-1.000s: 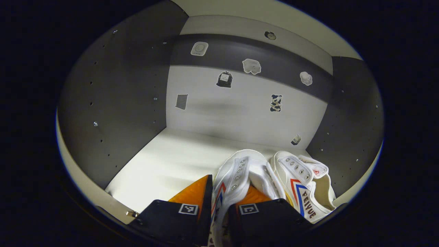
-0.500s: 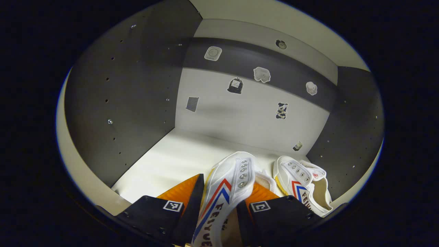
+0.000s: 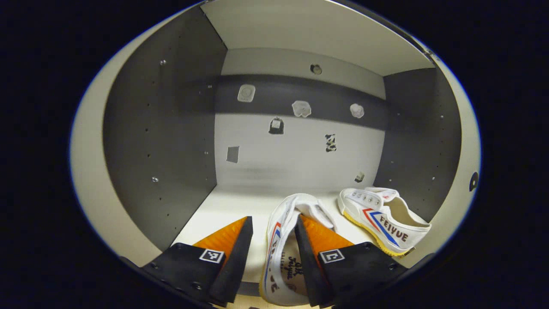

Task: Grab one shoe with the right hand and put it into the shoe cabinet, grab the other shoe with the left hand and put it into the shoe cabinet; then close the right door with the right hand and the left door with the left hand.

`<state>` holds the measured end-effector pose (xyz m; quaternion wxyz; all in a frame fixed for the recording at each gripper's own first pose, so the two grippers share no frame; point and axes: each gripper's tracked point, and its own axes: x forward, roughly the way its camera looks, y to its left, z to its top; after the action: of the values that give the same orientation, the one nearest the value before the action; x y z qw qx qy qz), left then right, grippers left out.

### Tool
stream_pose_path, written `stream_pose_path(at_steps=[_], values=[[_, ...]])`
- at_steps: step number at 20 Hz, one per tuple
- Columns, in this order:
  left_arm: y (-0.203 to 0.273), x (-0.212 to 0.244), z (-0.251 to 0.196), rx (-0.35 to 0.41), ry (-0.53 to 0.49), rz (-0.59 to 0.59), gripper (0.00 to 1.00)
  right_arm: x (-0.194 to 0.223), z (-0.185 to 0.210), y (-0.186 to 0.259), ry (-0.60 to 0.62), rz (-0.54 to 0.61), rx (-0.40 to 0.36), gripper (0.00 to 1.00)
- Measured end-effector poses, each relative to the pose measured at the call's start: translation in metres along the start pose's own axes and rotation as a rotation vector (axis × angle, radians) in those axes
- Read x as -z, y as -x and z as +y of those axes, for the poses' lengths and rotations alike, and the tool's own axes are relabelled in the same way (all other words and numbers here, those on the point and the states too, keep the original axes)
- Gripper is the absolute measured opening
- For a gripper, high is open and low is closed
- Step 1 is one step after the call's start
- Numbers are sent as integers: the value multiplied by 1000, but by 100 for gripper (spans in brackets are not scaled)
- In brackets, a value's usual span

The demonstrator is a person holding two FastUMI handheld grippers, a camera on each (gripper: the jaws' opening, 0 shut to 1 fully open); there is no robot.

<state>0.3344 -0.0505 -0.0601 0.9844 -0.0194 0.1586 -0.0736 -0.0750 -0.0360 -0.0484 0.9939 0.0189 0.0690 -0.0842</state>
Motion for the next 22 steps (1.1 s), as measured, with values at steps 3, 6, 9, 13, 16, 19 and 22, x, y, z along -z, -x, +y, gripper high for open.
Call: stream_pose_path(at_steps=[3, 6, 9, 13, 16, 19, 22], values=[[50, -15, -5, 45, 34, -125, 84, 0, -4, 1, -18, -3, 10, 92], [98, -21, -7, 74, 51, -197, 94, -7, -16, 2, -13, -10, 28, 92], [151, -15, -11, 128, 76, -255, 96, -17, -28, -2, 19, -10, 65, 92], [213, 4, -3, 156, 142, -257, 96, -48, -43, -9, 30, -33, 115, 92], [261, 10, 7, 126, 169, -269, 96, -88, -63, -17, 107, -104, 141, 92], [299, 23, 13, 44, 148, -258, 96, -125, -86, -34, 114, -137, 127, 92], [329, 58, 9, 3, 147, -230, 96, -148, -120, -52, 96, -144, 117, 92]])
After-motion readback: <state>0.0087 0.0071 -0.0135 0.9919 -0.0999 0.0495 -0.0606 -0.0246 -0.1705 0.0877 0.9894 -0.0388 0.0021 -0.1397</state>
